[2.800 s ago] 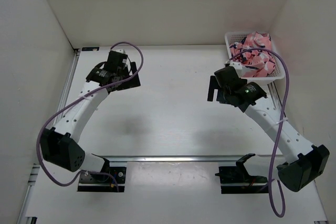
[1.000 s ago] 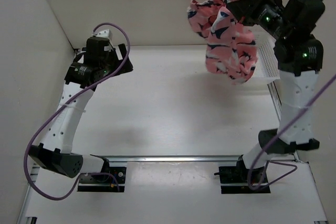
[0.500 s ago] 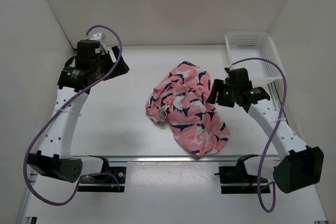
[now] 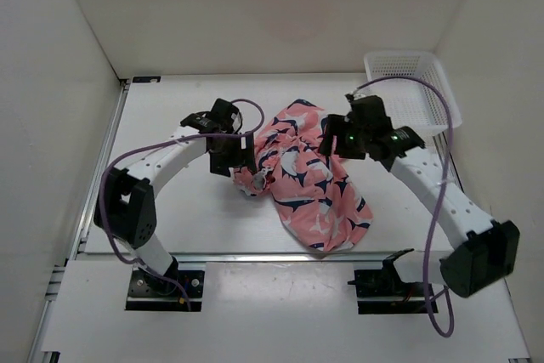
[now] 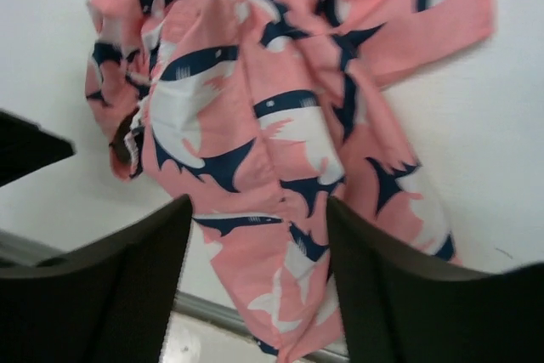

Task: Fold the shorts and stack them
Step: Flatten the shorts out

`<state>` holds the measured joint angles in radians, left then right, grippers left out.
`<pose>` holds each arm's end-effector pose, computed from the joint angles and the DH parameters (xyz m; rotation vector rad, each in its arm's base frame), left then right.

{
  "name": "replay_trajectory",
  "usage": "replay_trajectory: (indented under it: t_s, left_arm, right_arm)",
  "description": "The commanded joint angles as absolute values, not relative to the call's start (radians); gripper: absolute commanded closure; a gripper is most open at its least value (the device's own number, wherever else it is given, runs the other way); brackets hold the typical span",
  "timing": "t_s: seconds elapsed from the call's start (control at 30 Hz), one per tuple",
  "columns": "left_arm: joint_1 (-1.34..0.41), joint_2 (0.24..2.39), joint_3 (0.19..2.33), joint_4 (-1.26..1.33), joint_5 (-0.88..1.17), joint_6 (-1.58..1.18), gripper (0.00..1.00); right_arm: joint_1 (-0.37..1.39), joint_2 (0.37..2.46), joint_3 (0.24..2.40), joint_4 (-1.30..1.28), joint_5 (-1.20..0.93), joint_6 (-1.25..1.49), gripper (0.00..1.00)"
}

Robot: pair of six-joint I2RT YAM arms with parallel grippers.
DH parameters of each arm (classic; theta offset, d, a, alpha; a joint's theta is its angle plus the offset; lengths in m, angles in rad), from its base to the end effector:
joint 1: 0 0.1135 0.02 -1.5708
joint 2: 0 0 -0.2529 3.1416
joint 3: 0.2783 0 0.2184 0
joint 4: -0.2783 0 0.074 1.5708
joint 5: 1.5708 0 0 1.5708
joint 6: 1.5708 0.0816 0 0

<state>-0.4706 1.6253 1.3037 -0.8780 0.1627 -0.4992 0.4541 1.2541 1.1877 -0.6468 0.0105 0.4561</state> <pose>0.2685 -0.1514 0.2126 0.0029 2.8538 -0.4556 0.2452 0.1187 0.2980 0.0079 2.3272 0.4567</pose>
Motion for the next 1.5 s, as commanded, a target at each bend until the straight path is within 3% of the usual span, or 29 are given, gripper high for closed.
replay_trajectory:
  t_s: [0.0,0.17,0.3,0.4,0.47,0.53,0.7,0.87,1.0,1.07,1.13,1.3,1.33,1.37,1.4,1.43,1.47]
  left_arm:
    - [-0.459,1.657,1.301,-0.821,0.213,-0.523,0.08]
    - [-0.459,1.75,1.253,-0.784,0.255,-0.555,0.08]
    - [-0.436,1.802,1.22,-0.743,0.291,-0.565,0.22]
    - [-0.425,1.813,1.22,-0.742,0.281,-0.565,0.57]
    - [-0.414,1.803,1.22,-0.742,0.27,-0.565,0.9]
    - [-0.387,1.783,1.229,-0.752,0.284,-0.565,0.9]
    - [-0.302,1.735,1.415,-0.886,0.259,-0.523,0.9]
    - [-0.161,1.726,1.92,-1.093,0.249,-0.465,0.9]
    - [-0.08,1.677,2.18,-1.134,0.331,-0.456,0.9]
    - [-0.071,1.591,2.175,-1.093,0.36,-0.456,0.9]
    - [-0.071,1.471,2.103,-1.042,0.379,-0.456,0.9]
    - [-0.184,1.246,1.668,-0.907,0.435,-0.446,0.9]
    - [-0.255,1.188,1.588,-0.878,0.436,-0.466,0.88]
    - [-0.293,1.165,1.439,-0.852,0.436,-0.509,0.72]
    - [-0.328,1.149,1.367,-0.826,0.436,-0.534,0.51]
    - [-0.362,1.14,1.306,-0.781,0.436,-0.558,0.32]
    - [-0.412,1.14,1.229,-0.781,0.417,-0.578,0.09]
  right_arm:
    - [0.5,1.379,1.27,-0.606,-0.06,0.419,0.18]
    - [0.5,1.63,1.409,-0.577,-0.146,0.4,0.17]
    - [0.509,1.813,1.528,-0.563,-0.218,0.4,0.17]
    - [0.52,1.897,1.566,-0.542,-0.265,0.432,0.3]
    - [0.531,1.908,1.554,-0.506,-0.275,0.443,0.67]
    - [0.531,1.908,1.554,-0.506,-0.231,0.469,1.0]
    - [0.506,1.908,1.753,-0.549,-0.183,0.417,1.0]
    - [0.47,1.973,2.243,-0.644,-0.227,0.338,1.0]
    - [0.459,1.958,2.424,-0.628,-0.294,0.269,1.0]
    - [0.459,1.853,2.346,-0.535,-0.295,0.215,1.0]
    - [0.459,1.697,2.087,-0.433,-0.264,0.168,1.0]
    - [0.489,1.333,1.514,-0.241,-0.004,0.083,1.0]
    - [0.489,1.284,1.417,-0.226,0.059,0.083,0.91]
    - [0.489,1.244,1.24,-0.216,0.13,0.083,0.78]
    - [0.489,1.183,1.164,-0.216,0.203,0.103,0.38]
    - [0.47,1.163,1.102,-0.216,0.294,0.123,0.1]
    - [0.454,1.149,1.054,-0.235,0.317,0.153,0.0]
